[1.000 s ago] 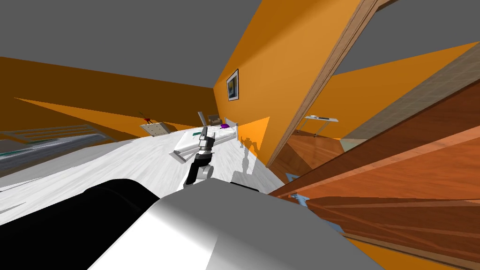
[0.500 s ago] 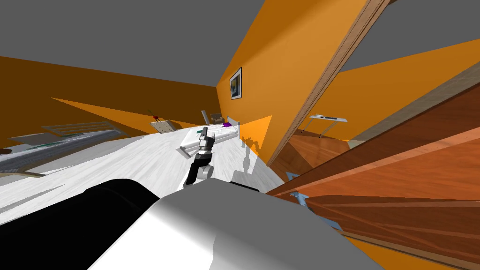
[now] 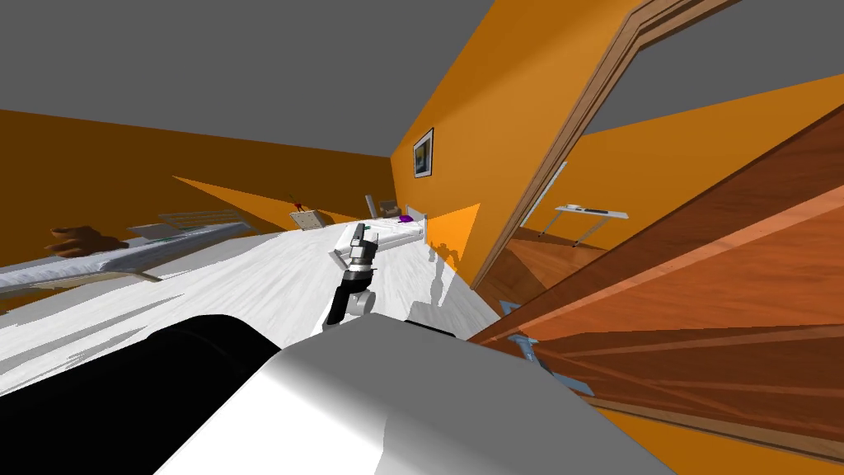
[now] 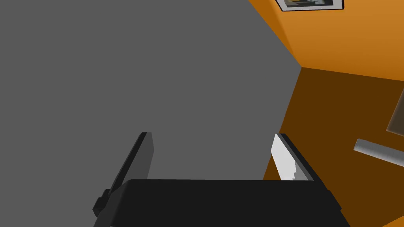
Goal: Pull the door open
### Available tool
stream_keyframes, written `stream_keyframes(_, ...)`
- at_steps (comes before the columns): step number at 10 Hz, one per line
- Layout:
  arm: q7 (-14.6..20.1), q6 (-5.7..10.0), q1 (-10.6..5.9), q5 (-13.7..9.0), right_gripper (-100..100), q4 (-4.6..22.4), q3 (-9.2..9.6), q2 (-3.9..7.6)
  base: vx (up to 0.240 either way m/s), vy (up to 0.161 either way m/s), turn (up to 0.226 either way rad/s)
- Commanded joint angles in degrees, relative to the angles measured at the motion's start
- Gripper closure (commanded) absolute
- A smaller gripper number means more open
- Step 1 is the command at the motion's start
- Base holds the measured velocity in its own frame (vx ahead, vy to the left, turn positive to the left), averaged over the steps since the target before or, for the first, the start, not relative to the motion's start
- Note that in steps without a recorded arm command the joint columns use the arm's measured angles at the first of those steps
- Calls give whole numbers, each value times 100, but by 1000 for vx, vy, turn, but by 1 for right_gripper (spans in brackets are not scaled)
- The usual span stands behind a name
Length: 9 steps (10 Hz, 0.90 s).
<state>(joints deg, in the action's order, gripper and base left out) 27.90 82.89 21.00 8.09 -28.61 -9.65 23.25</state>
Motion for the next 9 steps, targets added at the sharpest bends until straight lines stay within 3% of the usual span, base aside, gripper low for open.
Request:
stream_keyframes(1, 24, 14, -97, 28, 100, 90, -12, 56, -260, -34, 136)
stream_keyframes(9, 100, -125, -253, 146, 100, 91, 17, 123, -173, -30, 106)
